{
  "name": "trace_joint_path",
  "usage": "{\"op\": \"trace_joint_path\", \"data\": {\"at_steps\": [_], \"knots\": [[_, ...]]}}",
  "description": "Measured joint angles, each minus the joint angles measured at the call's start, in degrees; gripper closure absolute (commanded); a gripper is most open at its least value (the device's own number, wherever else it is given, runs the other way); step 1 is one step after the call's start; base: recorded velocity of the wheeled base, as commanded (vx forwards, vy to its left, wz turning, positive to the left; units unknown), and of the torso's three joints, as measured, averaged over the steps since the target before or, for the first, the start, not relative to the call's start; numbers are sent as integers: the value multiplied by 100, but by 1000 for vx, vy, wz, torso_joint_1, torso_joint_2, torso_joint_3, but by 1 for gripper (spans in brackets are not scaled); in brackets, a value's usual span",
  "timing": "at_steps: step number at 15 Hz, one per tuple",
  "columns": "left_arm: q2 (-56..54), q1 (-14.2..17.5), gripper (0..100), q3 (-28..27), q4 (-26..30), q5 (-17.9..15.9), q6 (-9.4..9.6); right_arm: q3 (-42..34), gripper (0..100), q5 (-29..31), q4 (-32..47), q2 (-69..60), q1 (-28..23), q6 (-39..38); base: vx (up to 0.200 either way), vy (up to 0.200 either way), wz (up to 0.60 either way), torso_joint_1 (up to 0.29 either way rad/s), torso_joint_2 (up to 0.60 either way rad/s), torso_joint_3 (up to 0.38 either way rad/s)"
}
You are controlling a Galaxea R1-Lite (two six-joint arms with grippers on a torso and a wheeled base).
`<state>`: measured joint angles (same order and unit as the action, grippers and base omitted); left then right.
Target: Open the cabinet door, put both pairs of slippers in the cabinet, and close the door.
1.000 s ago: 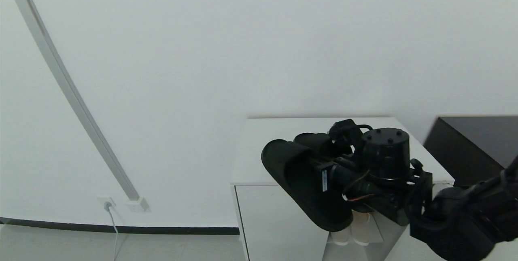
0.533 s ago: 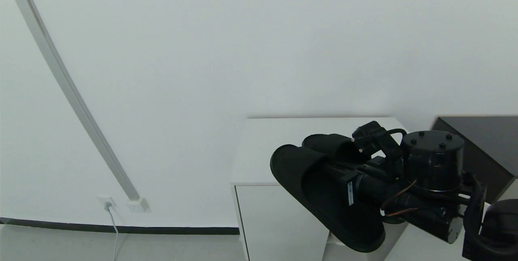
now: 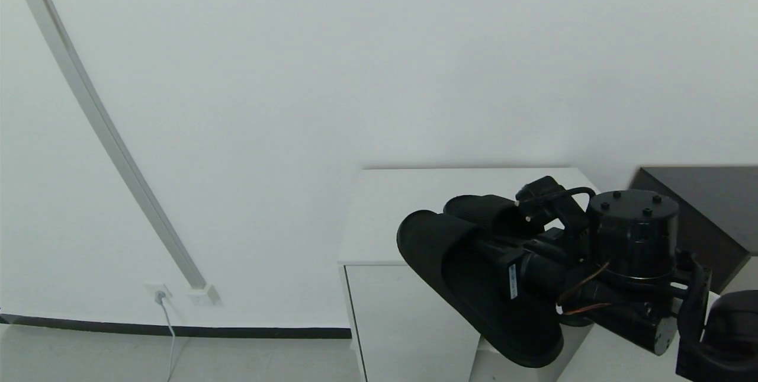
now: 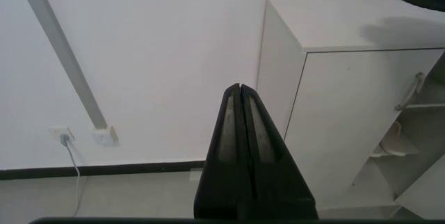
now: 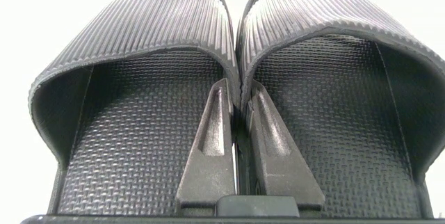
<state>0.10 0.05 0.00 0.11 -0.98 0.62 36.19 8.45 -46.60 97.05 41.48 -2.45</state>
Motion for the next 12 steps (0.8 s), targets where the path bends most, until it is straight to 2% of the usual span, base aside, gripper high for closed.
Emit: {"op": "trace_joint_path", "data": {"at_steps": [6, 12], "knots": [[0, 6, 100, 0, -1, 0, 0, -17, 100, 0, -6, 27, 11, 0, -200, 0, 0, -3, 2, 1], [0, 5, 100, 0, -1, 11, -16, -67, 100, -5, -4, 39, 22, -1, 0, 0, 0, 0, 0, 0]]}}
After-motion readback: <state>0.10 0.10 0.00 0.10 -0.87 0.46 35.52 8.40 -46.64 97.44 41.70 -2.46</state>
